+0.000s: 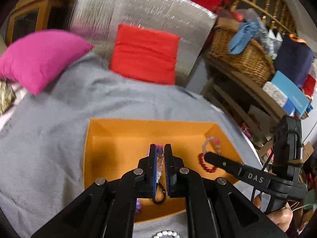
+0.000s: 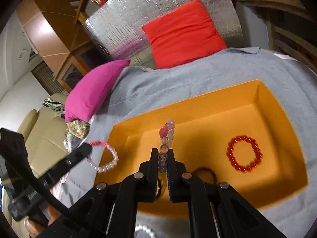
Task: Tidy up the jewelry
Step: 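Carry both pink bracelets over the orange box and open both tools, then raise both open tools out of the box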
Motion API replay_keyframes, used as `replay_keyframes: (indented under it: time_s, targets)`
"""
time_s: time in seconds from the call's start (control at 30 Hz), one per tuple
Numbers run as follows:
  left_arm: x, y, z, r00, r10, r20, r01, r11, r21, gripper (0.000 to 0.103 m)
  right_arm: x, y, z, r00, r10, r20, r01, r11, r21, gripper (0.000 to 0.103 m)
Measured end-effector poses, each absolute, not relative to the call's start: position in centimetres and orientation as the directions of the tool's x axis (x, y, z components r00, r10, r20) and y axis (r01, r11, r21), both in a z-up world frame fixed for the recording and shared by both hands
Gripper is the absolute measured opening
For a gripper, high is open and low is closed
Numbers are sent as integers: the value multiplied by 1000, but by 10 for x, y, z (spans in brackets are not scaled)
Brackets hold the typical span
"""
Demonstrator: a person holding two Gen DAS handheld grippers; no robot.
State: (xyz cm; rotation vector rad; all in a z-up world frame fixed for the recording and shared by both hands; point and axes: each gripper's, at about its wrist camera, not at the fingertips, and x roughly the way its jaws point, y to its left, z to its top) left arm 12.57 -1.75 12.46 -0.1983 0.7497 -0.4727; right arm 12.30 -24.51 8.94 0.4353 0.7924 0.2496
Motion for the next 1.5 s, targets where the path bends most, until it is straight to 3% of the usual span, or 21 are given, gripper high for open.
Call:
replay_keyframes:
  time_s: [0.23, 0.53, 0.67, 0.83, 0.9, 1.03, 1.2, 1.33, 1.5]
  targets:
    - [152, -15, 91, 592, -411, -693, 278, 912, -303, 7, 160, -239, 59, 609, 346, -713, 8, 897, 442, 11]
    - [156, -18, 82, 585, -370, -722, 257, 929, -267, 9, 165, -245, 58, 630, 331, -703, 39, 890, 454, 12]
    - [148, -18, 86, 602, -354, -716, 250, 935, -252, 37, 157, -252, 63, 657, 329, -679, 48, 880, 472, 12]
    - [135, -17, 98, 624, -339, -704, 244, 940, -238, 40, 133, -258, 73, 686, 311, -658, 46, 884, 466, 12]
    - [123, -14, 105, 641, -332, -692, 239, 943, -231, 51, 122, -261, 78, 697, 299, -652, 45, 889, 456, 12]
    - [94, -9, 121, 689, -306, -657, 239, 952, -193, 56, 92, -266, 94, 734, 282, -618, 20, 900, 435, 22]
    - [54, -8, 136, 738, -273, -617, 238, 961, -140, 67, 52, -267, 108, 764, 279, -581, -19, 911, 412, 25]
    - [12, -11, 137, 778, -227, -585, 233, 970, -66, 77, 5, -273, 107, 785, 249, -567, -15, 923, 385, 57]
    - [-31, -5, 113, 746, -221, -629, 225, 972, -75, 81, -37, -285, 104, 784, 243, -571, -9, 925, 381, 57]
